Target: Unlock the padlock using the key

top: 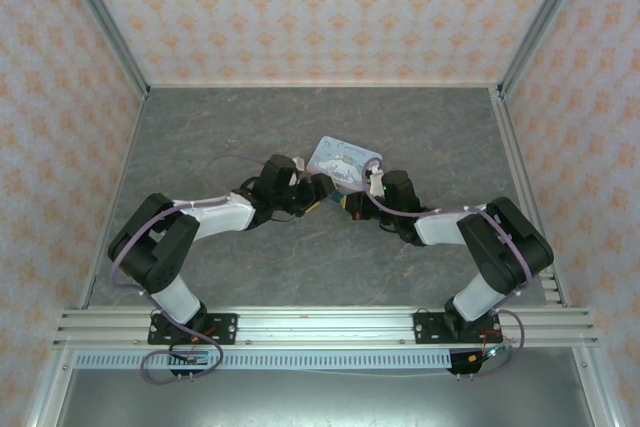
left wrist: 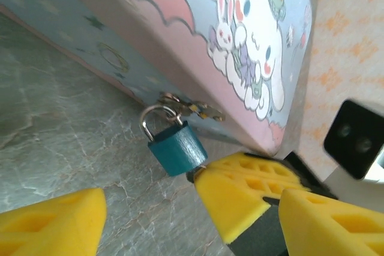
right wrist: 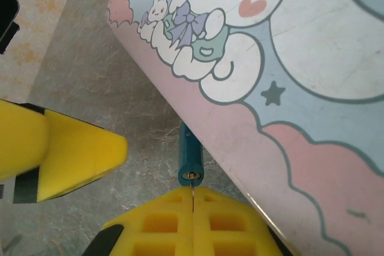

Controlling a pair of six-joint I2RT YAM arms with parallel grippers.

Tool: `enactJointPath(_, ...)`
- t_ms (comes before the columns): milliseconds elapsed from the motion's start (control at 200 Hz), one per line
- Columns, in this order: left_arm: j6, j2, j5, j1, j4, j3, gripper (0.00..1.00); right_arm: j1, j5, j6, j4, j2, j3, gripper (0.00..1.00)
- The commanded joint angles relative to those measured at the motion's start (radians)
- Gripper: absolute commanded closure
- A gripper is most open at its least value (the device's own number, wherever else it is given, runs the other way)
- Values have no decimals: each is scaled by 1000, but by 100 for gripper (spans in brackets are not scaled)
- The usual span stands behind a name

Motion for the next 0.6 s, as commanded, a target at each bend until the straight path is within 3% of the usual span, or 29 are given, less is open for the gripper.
enactJointPath(0, -121, -3, -51, 4, 134, -65, 27, 16, -17, 98, 84, 2, -13, 100)
enactJointPath(255, -350, 49, -100, -12, 410, -174, 40, 27, -12, 232, 80, 8, 6, 100)
enactJointPath(591, -480, 88, -145, -38, 502, -192, 50, 33, -11, 311, 46, 10, 29, 100)
